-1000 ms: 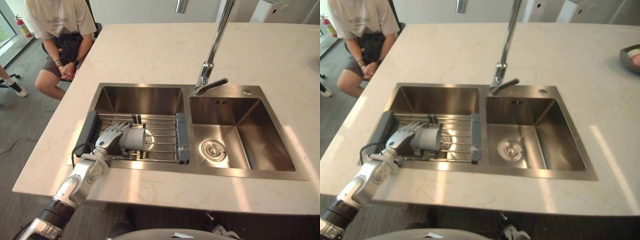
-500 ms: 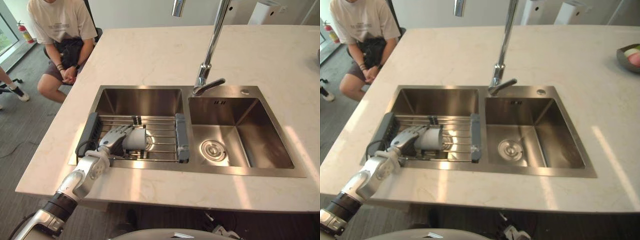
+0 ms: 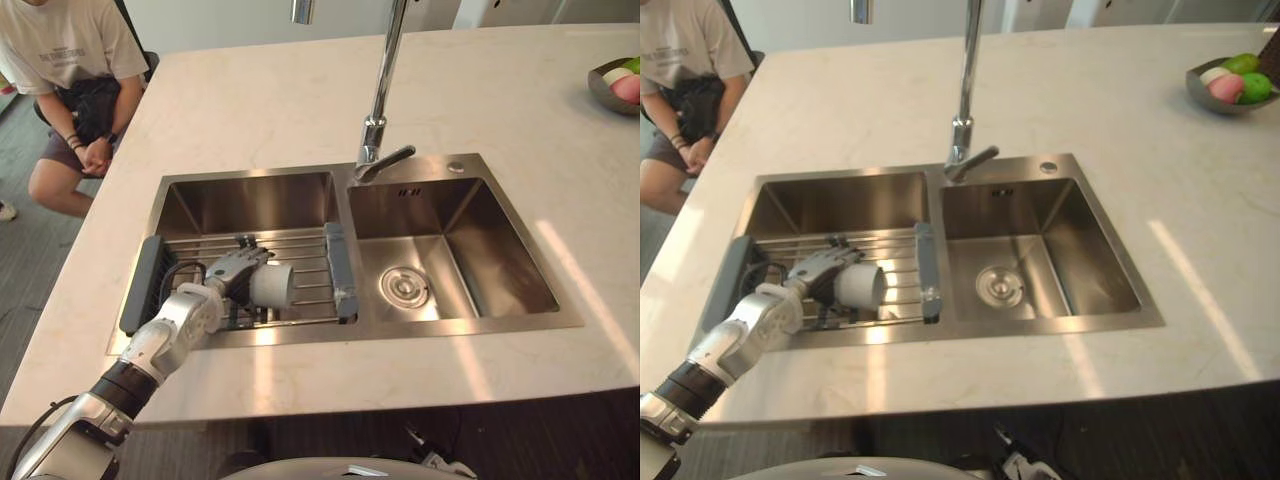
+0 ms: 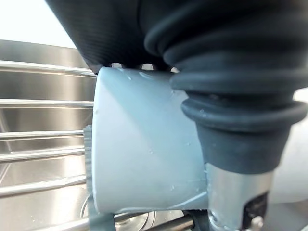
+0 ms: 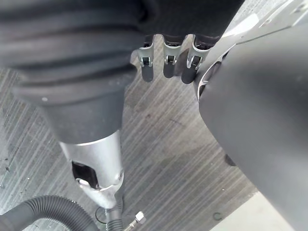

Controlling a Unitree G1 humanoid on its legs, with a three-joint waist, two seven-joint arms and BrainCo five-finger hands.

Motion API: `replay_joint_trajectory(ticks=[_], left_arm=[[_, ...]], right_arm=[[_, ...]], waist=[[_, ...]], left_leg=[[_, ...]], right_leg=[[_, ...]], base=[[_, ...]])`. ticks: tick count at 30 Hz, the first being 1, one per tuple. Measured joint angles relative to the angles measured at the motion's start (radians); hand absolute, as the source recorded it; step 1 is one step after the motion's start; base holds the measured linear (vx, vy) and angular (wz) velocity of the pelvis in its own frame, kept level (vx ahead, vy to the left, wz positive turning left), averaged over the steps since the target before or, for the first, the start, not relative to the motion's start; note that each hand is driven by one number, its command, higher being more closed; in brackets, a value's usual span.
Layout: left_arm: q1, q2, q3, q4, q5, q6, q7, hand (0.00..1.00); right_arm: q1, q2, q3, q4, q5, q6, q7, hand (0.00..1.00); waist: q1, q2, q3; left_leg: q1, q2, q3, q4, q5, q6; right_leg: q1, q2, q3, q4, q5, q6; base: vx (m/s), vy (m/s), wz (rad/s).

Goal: Walk over to the sink, pick up the cup, carry it to the dishwasher, place the cup inside the dishwasher, then close the dishwasher door

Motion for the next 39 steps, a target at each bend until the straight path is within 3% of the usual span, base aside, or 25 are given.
replay_joint_trajectory(ticks=[7, 16, 23, 31, 34, 39], left_arm=[[-0.041, 0.000, -0.027, 0.028, 0.002, -0.032, -0.017, 1.00], [-0.077, 0.014, -0.039, 0.017, -0.018, -0.035, -0.126, 1.00], [-0.094, 0.046, -0.078, -0.001, -0.060, -0.035, -0.124, 1.00], [-0.022, 0.083, -0.053, -0.048, -0.150, -0.018, 0.045, 1.00], [0.055, 0.097, 0.057, -0.116, -0.190, -0.023, 0.118, 1.00], [0.187, 0.103, 0.291, -0.377, -0.306, -0.035, 0.220, 1.00]], right_arm=[[-0.004, -0.001, 0.021, -0.002, 0.000, -0.002, -0.004, 0.00], [-0.001, -0.002, 0.032, -0.013, 0.001, -0.003, -0.026, 0.00], [0.000, -0.002, 0.061, -0.026, 0.001, -0.016, -0.035, 0.00], [0.000, -0.007, 0.070, -0.032, 0.033, -0.022, -0.036, 0.00], [0.004, -0.008, 0.069, -0.032, 0.037, -0.020, -0.036, 0.00], [0.023, -0.005, 0.040, -0.027, 0.036, -0.018, -0.035, 0.00]], waist=[[-0.023, 0.002, -0.001], [-0.030, 0.006, 0.001], [-0.032, 0.012, 0.005], [-0.031, 0.022, 0.021], [-0.015, 0.018, 0.028], [0.051, 0.016, 0.032]], left_leg=[[0.004, 0.003, 0.007, -0.006, -0.004, -0.002], [0.010, 0.003, 0.010, -0.006, -0.011, -0.003], [0.010, 0.001, 0.006, -0.005, -0.011, -0.003], [0.004, 0.001, -0.006, -0.005, -0.011, -0.003], [-0.003, -0.001, -0.031, 0.000, -0.007, -0.005], [-0.005, -0.006, -0.058, 0.000, 0.002, -0.007]], right_leg=[[0.000, 0.000, 0.002, -0.007, 0.004, 0.002], [0.002, -0.002, 0.006, -0.010, 0.003, 0.001], [0.007, -0.001, 0.000, -0.011, 0.003, 0.001], [0.009, -0.001, -0.027, -0.011, 0.003, 0.001], [0.018, 0.001, -0.057, -0.011, 0.003, 0.001], [0.031, 0.001, -0.086, -0.002, -0.003, -0.008]], base=[[-0.02, -0.011, -0.03], [-0.02, -0.001, -0.02], [0.00, 0.000, 0.00], [0.00, -0.004, 0.04], [0.02, -0.042, 0.19], [0.01, -0.036, 0.18]])
